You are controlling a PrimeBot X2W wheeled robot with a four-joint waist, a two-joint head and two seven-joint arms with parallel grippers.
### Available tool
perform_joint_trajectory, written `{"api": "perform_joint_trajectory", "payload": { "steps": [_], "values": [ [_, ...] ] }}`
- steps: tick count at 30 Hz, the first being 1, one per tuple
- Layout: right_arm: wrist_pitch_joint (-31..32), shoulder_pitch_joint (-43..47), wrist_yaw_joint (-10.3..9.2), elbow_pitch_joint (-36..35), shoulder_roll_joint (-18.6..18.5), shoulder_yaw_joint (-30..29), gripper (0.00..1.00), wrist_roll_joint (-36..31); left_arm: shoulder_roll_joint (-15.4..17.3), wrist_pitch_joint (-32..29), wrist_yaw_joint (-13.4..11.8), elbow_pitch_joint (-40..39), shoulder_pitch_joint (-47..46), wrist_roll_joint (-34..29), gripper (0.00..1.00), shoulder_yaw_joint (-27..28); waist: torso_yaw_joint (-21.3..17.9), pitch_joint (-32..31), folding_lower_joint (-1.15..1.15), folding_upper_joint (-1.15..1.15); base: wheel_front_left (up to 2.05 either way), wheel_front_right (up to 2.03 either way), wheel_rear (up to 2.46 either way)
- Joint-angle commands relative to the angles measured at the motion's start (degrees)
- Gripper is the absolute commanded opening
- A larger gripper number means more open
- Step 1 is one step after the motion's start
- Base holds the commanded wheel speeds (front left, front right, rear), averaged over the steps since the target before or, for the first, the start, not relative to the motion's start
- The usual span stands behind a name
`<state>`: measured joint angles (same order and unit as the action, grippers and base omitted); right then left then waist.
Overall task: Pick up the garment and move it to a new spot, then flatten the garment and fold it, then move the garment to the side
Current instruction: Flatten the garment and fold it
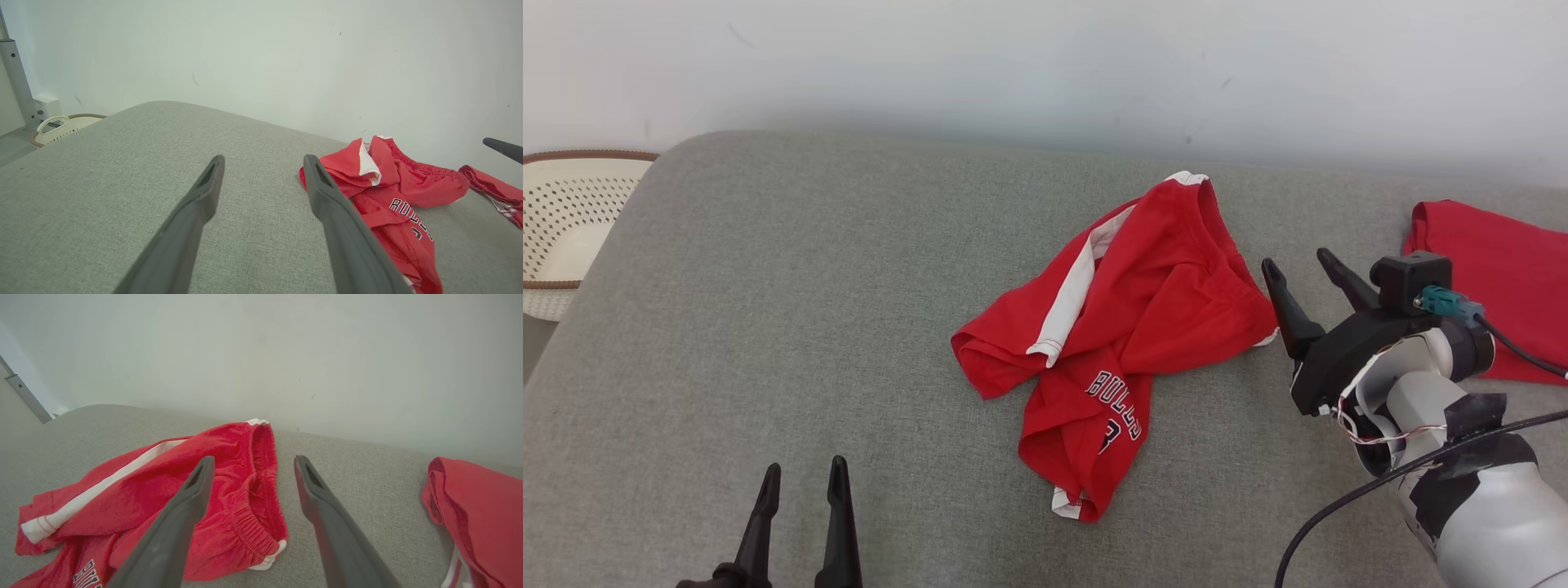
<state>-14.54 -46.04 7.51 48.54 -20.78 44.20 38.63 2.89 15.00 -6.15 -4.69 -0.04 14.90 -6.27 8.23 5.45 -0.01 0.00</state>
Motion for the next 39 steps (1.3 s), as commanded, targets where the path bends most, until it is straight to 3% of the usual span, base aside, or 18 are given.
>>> {"api": "perform_joint_trajectory", "payload": {
  "steps": [1,10,27,28,29,31,39],
  "values": [
    [0.79,0.76,-0.05,-0.34,-0.35,-0.12,1.00,-0.51,0.03,0.21,-0.09,-0.22,0.63,-0.41,1.00,0.17,-0.07,0.23,0.01,0.00,0.00,0.00,0.00],
    [7.74,1.81,-0.05,0.08,-1.56,0.65,1.00,-0.14,0.03,0.21,0.05,-0.10,-0.35,0.36,1.00,-0.47,0.86,1.46,0.01,0.00,0.00,0.00,0.00],
    [13.16,-2.50,-0.05,5.17,-1.67,2.89,1.00,-0.81,0.02,0.21,-0.01,0.17,-2.38,1.64,1.00,-1.30,4.24,5.72,0.01,0.00,0.00,0.00,0.00],
    [13.44,-2.78,-0.05,5.51,-1.75,3.17,0.81,-0.92,0.03,0.20,0.01,0.18,-2.51,1.65,1.00,-1.36,4.42,5.93,0.01,0.00,0.00,0.00,0.00],
    [13.87,-2.92,-0.05,5.74,-1.72,3.47,0.38,-0.81,0.03,0.21,-0.02,0.24,-2.57,1.74,1.00,-1.36,4.54,6.09,0.01,0.00,0.00,0.00,0.00],
    [14.30,-3.26,-0.05,6.03,-1.55,3.94,0.00,-0.46,0.03,0.21,-0.20,0.35,-2.73,1.91,1.00,-1.34,4.63,6.25,0.01,0.00,0.00,0.00,0.00],
    [11.76,-1.71,-0.05,4.00,-1.57,4.69,0.00,2.17,0.04,0.21,-0.40,0.88,-2.14,1.77,1.00,-0.94,3.39,4.41,0.01,0.00,0.00,0.00,0.00]
  ]
}}
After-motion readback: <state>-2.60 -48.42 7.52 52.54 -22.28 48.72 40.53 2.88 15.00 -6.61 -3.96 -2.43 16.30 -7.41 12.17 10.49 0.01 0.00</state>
